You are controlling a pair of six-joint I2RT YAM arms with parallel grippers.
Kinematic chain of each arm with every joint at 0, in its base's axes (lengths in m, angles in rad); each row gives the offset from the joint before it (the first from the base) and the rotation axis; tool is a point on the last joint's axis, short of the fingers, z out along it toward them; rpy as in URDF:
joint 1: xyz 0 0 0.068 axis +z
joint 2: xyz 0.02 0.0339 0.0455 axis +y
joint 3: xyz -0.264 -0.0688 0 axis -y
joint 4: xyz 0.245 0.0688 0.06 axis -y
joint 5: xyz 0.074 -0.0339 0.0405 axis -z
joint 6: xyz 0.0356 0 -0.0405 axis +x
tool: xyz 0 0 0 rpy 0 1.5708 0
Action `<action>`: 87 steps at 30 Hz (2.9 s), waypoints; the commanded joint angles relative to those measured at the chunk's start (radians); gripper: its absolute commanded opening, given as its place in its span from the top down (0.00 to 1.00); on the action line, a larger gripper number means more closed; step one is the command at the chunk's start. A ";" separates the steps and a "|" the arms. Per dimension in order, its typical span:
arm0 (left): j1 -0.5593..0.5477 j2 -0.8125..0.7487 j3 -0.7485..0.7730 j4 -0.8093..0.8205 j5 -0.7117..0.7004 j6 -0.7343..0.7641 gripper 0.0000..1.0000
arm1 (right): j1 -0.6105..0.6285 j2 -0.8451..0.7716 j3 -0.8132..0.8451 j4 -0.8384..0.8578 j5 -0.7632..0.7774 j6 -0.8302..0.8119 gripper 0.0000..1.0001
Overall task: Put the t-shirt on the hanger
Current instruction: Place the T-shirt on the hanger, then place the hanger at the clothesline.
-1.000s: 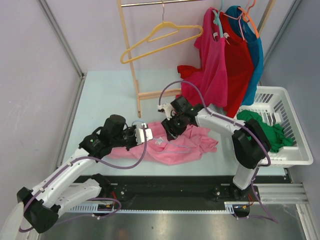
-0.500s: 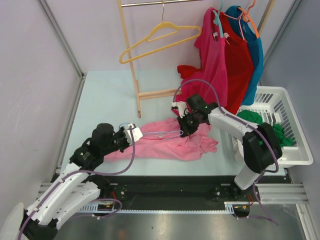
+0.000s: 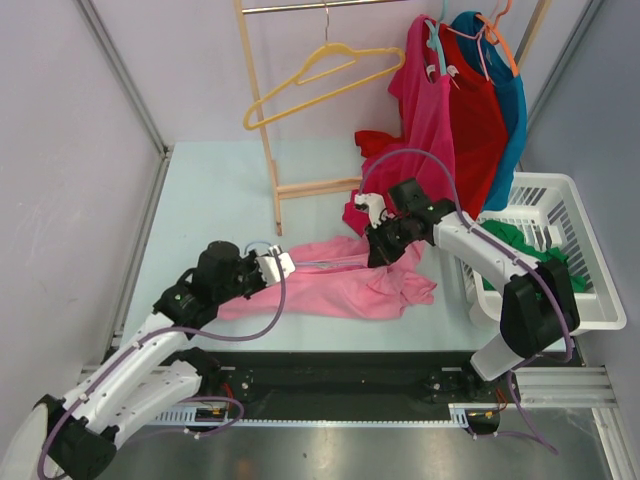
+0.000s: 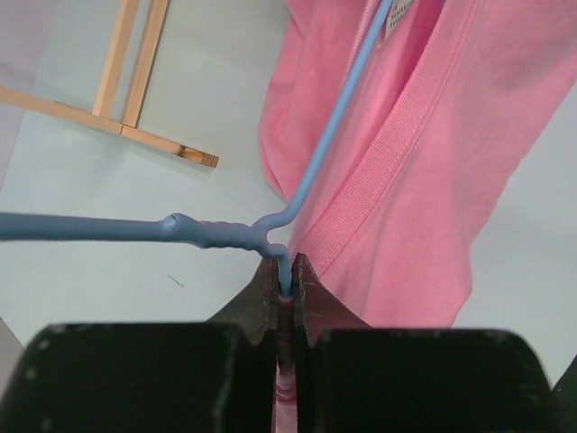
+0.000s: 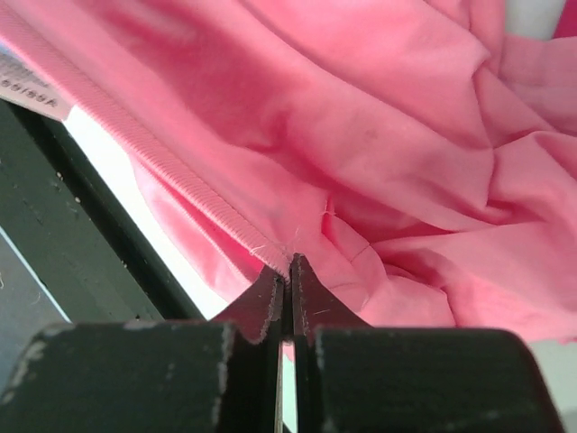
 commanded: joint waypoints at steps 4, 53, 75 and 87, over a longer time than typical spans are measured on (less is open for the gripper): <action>-0.108 0.139 0.124 0.064 -0.137 0.062 1.00 | 0.005 -0.039 0.108 -0.106 0.004 -0.098 0.95; -0.030 0.188 0.244 -0.077 0.234 -0.070 0.86 | 0.096 -0.112 0.159 0.055 -0.275 -0.204 1.00; 0.058 0.179 0.567 -0.043 0.246 -0.150 0.23 | -0.021 -0.238 0.467 -0.187 0.018 -0.114 1.00; 0.058 0.151 0.547 0.038 0.239 -0.226 0.18 | -0.187 -0.231 0.769 -0.371 0.277 -0.006 1.00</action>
